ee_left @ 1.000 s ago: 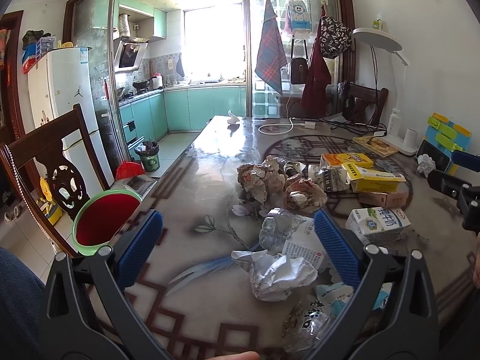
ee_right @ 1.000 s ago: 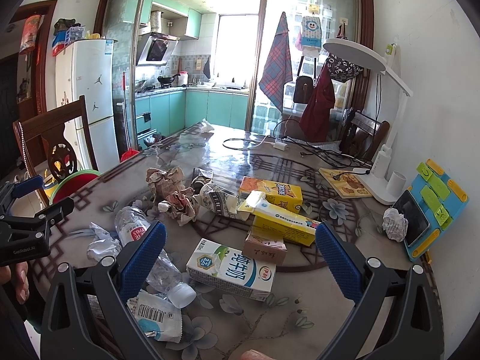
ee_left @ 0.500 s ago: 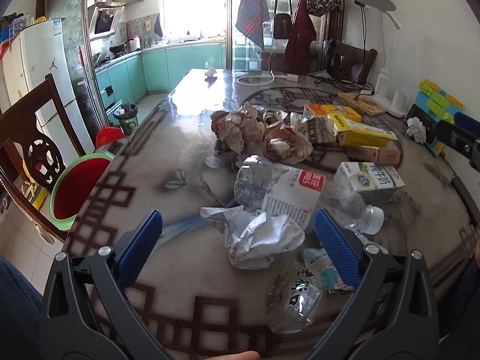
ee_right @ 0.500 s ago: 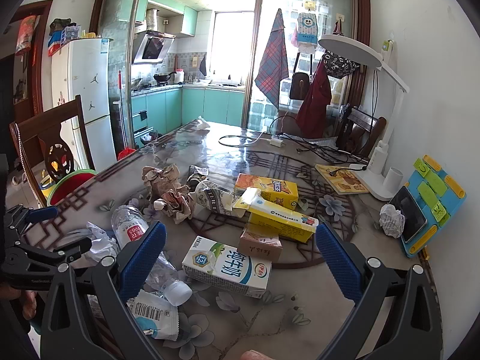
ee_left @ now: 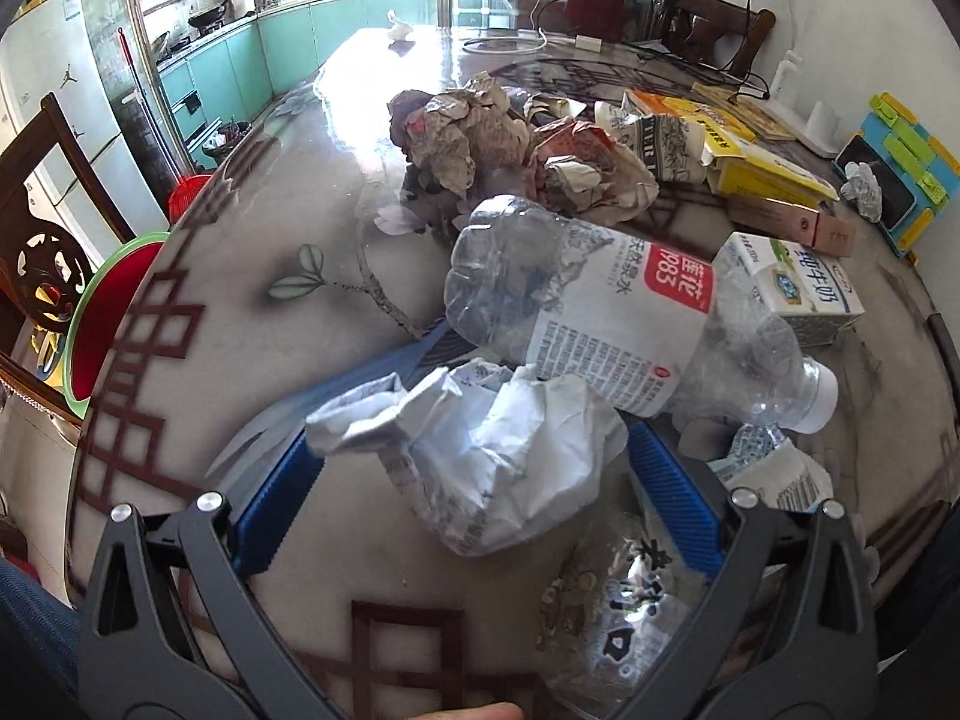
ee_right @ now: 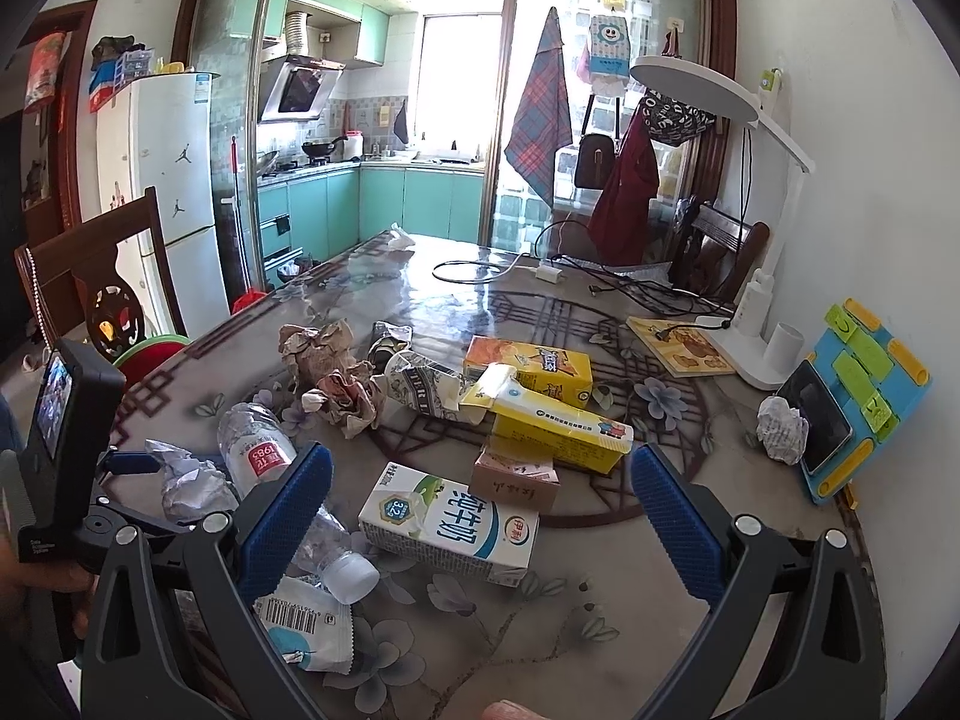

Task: Collect trash
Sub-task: 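Reach the left tool to the crumpled silver foil and close on it, then grasp the pink cigarette carton with the right tool while the left tool holds the foil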

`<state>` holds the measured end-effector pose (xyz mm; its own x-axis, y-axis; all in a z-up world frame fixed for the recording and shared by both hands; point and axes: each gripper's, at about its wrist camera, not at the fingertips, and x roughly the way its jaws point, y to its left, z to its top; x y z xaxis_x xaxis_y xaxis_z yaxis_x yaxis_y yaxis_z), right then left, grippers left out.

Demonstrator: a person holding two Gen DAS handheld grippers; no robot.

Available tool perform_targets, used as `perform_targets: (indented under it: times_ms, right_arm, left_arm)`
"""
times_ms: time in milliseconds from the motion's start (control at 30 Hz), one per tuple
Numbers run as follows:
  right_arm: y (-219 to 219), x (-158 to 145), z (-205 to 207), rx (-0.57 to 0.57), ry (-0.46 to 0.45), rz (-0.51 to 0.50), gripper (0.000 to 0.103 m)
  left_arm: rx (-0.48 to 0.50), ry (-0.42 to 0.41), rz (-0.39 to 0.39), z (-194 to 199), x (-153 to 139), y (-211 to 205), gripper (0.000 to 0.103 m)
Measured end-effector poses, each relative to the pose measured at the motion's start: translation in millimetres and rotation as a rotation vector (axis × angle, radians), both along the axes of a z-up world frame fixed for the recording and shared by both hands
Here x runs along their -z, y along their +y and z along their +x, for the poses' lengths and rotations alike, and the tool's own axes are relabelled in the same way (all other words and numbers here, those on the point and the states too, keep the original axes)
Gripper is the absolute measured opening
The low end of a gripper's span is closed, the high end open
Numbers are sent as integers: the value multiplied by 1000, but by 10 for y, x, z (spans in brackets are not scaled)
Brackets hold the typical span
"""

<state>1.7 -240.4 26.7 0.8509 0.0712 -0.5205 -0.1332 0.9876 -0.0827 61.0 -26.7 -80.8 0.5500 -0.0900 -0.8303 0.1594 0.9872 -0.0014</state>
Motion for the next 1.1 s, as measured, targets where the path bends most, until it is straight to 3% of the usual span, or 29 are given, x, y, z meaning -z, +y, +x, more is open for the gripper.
perform_targets:
  times_ms: [167,333,633,933,1100]
  right_arm:
    - [-47,7,21,18,20,13,97]
    - [-110,38,52,42,47,25,97]
    - [-257,127,127,93,112,65,97]
    - [-266,367,332,71,264,147,97]
    - [-117,507,544,76,337,179,97]
  left_arm:
    - [-5,11,18,74,39,5,95]
    - [0,40,16,115,83,18,66]
    - [3,33,-47,45,-3,155,60]
    - [14,-86,-77,-33,-461,278,60]
    - [16,-123,-90,-36,-548,313,60]
